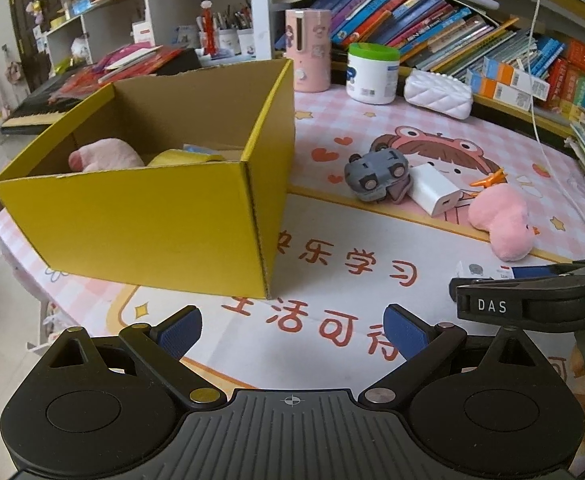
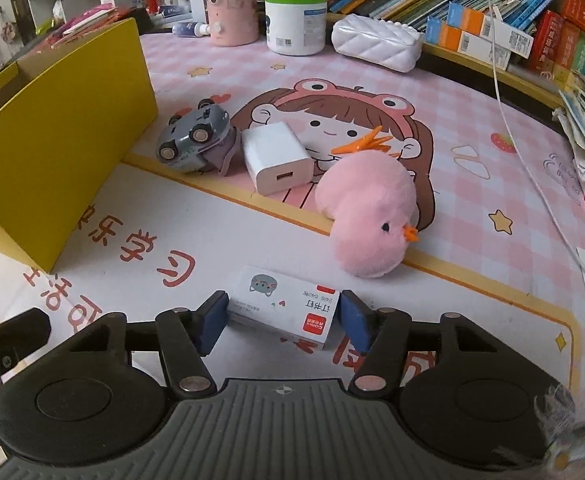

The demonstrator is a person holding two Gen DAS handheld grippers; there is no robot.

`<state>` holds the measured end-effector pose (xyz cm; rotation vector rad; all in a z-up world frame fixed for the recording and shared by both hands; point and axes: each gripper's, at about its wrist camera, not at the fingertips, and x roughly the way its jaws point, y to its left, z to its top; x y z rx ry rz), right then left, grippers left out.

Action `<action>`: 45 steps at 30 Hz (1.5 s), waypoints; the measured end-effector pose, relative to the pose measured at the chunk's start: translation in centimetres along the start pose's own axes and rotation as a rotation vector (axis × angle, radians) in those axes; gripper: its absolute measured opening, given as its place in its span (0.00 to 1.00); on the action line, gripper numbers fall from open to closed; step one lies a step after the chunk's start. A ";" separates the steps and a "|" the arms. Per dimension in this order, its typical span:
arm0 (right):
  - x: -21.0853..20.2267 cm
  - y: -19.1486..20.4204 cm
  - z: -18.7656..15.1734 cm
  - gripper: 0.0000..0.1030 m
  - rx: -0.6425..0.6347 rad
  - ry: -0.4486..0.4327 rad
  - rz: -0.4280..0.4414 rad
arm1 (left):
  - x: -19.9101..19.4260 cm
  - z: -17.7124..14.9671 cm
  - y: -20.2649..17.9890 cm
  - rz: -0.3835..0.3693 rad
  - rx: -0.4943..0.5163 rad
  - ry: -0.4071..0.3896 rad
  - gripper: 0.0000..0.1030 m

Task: Organize objects
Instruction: 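Lift the white card box with the right tool while the left tool grasps the pink plush chick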

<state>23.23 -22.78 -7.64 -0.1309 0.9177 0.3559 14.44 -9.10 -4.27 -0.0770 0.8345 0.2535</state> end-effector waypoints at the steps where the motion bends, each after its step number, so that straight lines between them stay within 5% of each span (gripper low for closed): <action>1: 0.0 -0.1 0.0 0.56 0.003 0.001 0.005 | 0.0 0.0 -0.1 -0.005 0.004 -0.002 0.96; 5: -1.0 -0.9 0.1 0.55 0.030 -0.010 0.028 | 0.1 0.3 -0.9 -0.034 0.023 -0.011 0.96; 11: -4.3 -3.0 0.4 0.56 0.066 -0.143 0.011 | 1.0 0.9 -3.7 -0.116 0.067 -0.012 0.96; 19: -8.1 -8.4 0.2 0.56 0.165 -0.311 -0.140 | 3.1 3.4 -8.9 -0.264 0.090 -0.066 0.96; 25: -8.9 -12.2 -0.6 0.56 0.226 -0.319 -0.230 | 6.0 5.6 -13.2 -0.330 0.105 -0.056 0.96; 35: -9.1 -15.4 -1.8 0.55 0.267 -0.289 -0.294 | 11.1 7.2 -17.7 -0.300 0.123 0.017 0.95; 38: -9.1 -15.5 -1.8 0.55 0.268 -0.283 -0.299 | 11.7 7.1 -18.1 -0.279 0.143 0.019 0.87; 42: -9.0 -15.5 -1.9 0.55 0.271 -0.280 -0.308 | 12.1 7.1 -18.3 -0.256 0.178 0.016 0.56; 45: -9.0 -15.4 -1.8 0.55 0.269 -0.281 -0.312 | 11.6 7.4 -17.3 -0.288 0.146 0.013 0.55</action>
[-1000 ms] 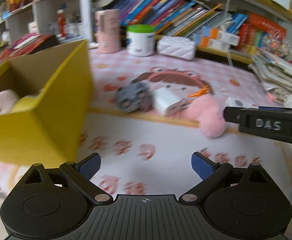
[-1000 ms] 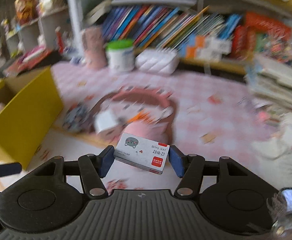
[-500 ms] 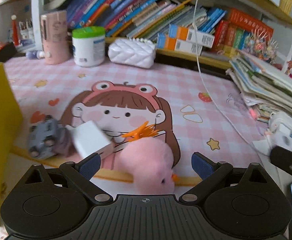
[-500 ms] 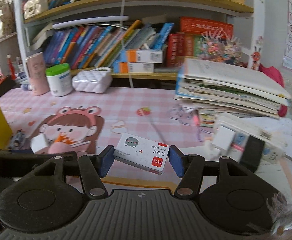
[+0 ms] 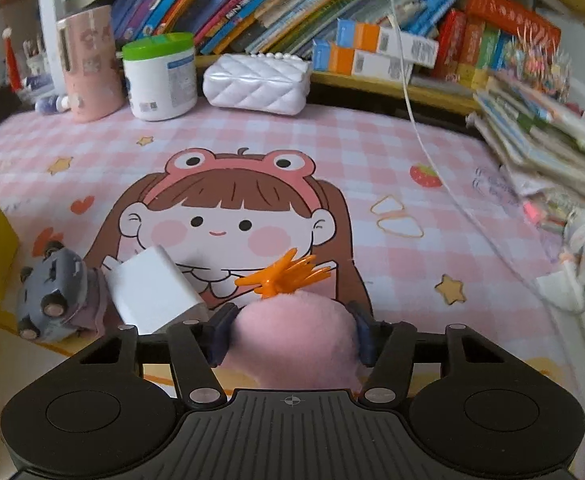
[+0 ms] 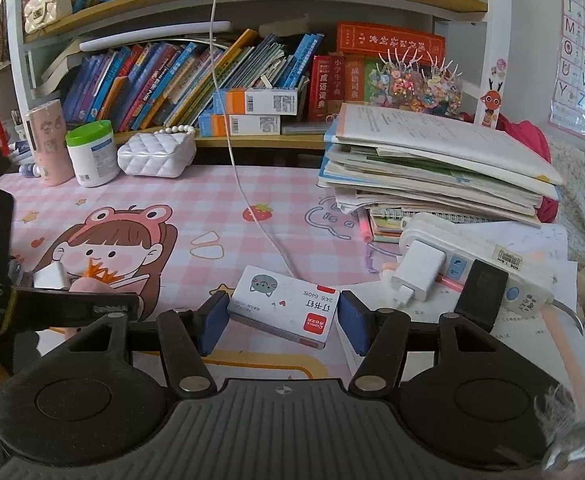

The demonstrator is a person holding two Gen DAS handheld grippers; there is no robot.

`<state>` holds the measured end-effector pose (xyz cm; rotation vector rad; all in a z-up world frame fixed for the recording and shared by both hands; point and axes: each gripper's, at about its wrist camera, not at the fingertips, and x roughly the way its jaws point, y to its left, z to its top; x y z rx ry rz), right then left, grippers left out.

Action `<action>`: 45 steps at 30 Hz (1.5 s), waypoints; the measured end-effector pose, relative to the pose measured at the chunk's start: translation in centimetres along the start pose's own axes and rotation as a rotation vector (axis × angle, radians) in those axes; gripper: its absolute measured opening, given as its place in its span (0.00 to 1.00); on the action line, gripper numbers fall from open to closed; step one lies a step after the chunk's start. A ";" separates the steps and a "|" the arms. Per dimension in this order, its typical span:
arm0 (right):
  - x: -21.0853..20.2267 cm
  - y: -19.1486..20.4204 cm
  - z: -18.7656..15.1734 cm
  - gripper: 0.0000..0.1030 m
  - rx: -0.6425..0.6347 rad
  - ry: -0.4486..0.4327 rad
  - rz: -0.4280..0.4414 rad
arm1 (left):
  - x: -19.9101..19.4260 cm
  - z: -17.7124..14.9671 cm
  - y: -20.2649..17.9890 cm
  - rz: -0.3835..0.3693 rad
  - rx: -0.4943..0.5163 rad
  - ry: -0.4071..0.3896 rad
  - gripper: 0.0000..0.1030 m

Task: Organize objects
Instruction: 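Lift the white card box with the right tool while the left tool grasps the pink plush chick, then carry the card box in the right tool and chick in the left tool toward the yellow box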

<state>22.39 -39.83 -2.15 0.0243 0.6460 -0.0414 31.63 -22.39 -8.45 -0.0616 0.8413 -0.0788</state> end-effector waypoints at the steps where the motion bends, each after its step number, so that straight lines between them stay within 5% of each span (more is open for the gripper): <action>1: 0.0 0.1 0.0 0.55 0.000 -0.001 0.003 | -0.5 0.0 0.1 0.004 0.004 -0.021 0.55; 13: 0.1 3.9 -0.5 0.55 -0.026 0.032 0.073 | -9.0 -1.4 2.8 -0.054 -0.014 -0.238 0.55; 25: -2.7 9.4 -1.4 0.56 -0.062 0.024 0.159 | -15.1 -4.2 8.0 -0.011 -0.074 -0.310 0.55; 45: -5.5 16.2 -3.5 0.56 -0.137 0.054 0.230 | -19.6 -8.4 12.6 -0.023 -0.098 -0.307 0.56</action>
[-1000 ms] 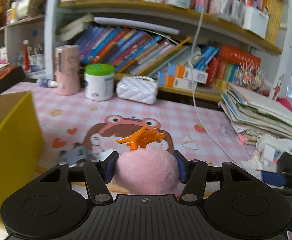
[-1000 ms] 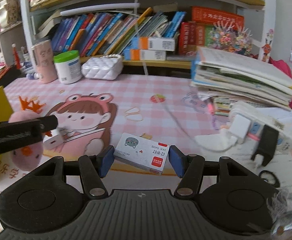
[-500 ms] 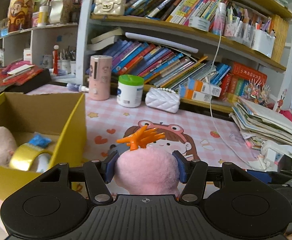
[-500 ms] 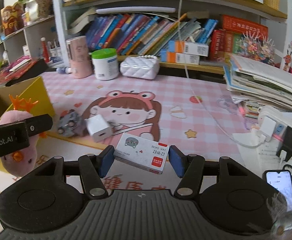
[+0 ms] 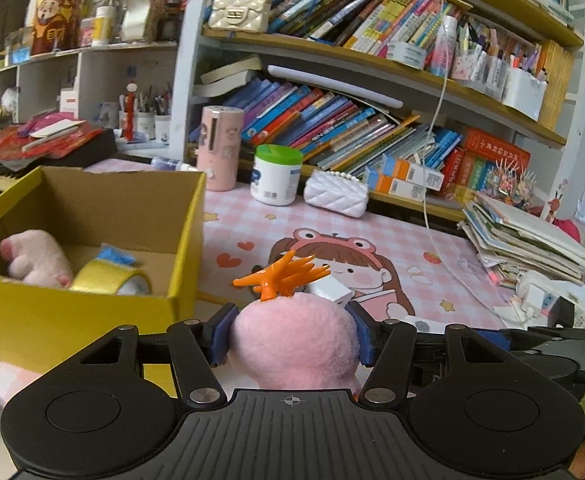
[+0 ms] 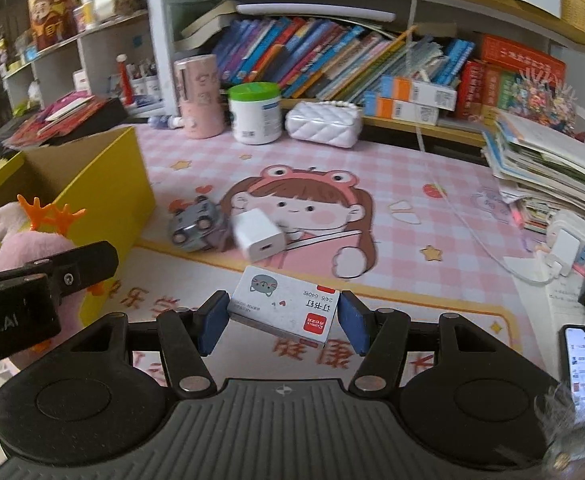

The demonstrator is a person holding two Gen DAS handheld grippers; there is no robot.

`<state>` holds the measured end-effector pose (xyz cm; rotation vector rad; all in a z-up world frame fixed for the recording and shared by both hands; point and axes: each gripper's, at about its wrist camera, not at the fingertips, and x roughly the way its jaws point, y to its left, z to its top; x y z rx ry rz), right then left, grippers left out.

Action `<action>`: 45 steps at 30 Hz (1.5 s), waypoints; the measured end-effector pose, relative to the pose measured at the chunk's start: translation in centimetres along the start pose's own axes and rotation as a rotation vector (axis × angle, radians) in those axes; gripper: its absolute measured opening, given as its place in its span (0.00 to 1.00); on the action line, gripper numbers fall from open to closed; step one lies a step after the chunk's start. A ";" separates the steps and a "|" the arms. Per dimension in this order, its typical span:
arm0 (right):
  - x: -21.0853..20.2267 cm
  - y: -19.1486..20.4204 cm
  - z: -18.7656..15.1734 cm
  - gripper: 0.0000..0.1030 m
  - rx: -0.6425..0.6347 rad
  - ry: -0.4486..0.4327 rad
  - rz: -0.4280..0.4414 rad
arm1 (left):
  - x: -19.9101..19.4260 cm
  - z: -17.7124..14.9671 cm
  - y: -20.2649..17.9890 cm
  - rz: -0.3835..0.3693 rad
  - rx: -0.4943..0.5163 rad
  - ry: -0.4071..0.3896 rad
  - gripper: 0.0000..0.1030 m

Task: Organize objects
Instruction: 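Carry the card box in the right tool and chick in the left tool toward the yellow box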

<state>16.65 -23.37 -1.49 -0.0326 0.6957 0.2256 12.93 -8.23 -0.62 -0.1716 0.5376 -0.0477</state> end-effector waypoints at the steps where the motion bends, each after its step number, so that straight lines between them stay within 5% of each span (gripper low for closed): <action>1: -0.1 0.6 -0.1 0.56 -0.007 0.001 0.006 | -0.4 -0.1 0.4 0.003 -0.001 0.000 0.56; 45: -6.7 21.5 -6.7 0.56 -0.099 -0.009 0.161 | -15.5 -4.2 16.7 0.155 -0.063 -0.046 0.55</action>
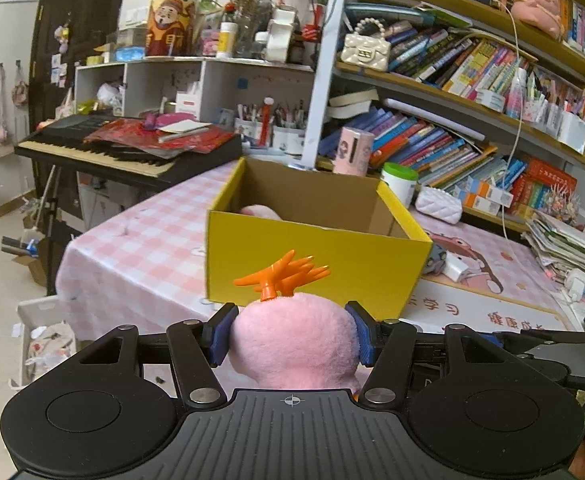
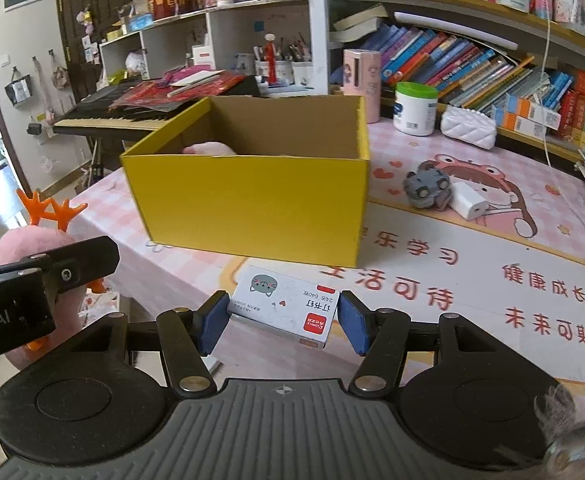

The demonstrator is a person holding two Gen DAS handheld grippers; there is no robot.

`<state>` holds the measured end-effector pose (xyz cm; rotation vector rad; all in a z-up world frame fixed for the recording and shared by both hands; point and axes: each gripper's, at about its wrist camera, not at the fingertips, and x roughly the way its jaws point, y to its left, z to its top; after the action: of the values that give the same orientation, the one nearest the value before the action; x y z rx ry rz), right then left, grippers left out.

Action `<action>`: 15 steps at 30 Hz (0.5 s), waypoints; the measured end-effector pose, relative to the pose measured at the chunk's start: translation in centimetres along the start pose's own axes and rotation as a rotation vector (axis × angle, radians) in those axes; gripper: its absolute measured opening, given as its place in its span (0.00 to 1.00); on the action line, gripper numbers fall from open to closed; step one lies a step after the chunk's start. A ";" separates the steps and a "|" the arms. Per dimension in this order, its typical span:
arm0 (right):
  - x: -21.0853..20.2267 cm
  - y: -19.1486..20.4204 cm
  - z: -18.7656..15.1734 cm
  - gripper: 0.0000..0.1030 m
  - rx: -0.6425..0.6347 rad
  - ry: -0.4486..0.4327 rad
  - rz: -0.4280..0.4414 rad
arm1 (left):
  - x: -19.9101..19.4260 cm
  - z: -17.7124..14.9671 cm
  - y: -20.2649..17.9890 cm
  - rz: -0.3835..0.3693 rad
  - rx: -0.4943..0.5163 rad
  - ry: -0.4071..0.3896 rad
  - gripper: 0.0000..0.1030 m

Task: Organize objects
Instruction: 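Carry the card box in the right tool and chick in the left tool toward the yellow box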

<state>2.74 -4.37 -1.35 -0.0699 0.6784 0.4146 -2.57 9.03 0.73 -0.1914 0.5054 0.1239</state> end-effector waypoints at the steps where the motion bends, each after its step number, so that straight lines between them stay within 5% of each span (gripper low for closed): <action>1: -0.1 0.4 0.0 0.56 -0.003 -0.002 0.002 | -0.2 0.0 0.3 0.003 -0.003 -0.005 0.55; 15: -1.5 3.2 1.1 0.56 -0.095 -0.077 -0.012 | -0.9 2.2 2.2 -0.016 -0.043 -0.089 0.55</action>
<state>1.09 -1.76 0.67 -0.1475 0.5822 0.4362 -2.66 11.60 2.72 -0.2306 0.4125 0.1275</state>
